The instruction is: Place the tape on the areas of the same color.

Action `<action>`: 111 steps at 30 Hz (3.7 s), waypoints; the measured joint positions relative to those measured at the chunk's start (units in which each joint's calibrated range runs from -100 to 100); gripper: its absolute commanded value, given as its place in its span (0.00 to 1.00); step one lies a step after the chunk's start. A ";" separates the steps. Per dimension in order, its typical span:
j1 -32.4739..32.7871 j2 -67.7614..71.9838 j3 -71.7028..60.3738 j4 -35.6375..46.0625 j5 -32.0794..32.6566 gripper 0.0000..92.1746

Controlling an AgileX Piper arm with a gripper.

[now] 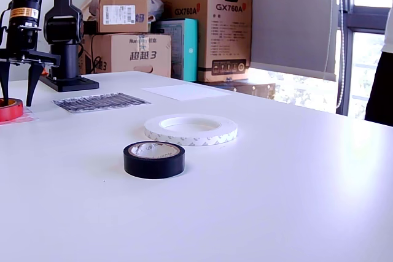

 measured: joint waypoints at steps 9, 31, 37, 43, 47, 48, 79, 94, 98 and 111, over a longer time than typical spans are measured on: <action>0.00 -0.93 -3.14 0.27 0.00 0.59; 16.30 -4.41 -36.95 24.14 21.47 0.59; 23.48 -3.00 -47.51 37.07 30.48 0.59; 27.74 2.83 -55.24 45.80 37.63 0.59; 28.54 7.85 -59.52 48.62 40.83 0.59; 28.54 9.07 -60.32 48.99 41.43 0.59; 27.42 30.09 -65.48 49.00 54.25 0.59; 24.30 35.37 -66.27 49.31 56.24 0.59; 24.30 35.70 -66.27 49.31 56.24 0.59; 24.30 39.30 -68.10 49.50 56.24 0.59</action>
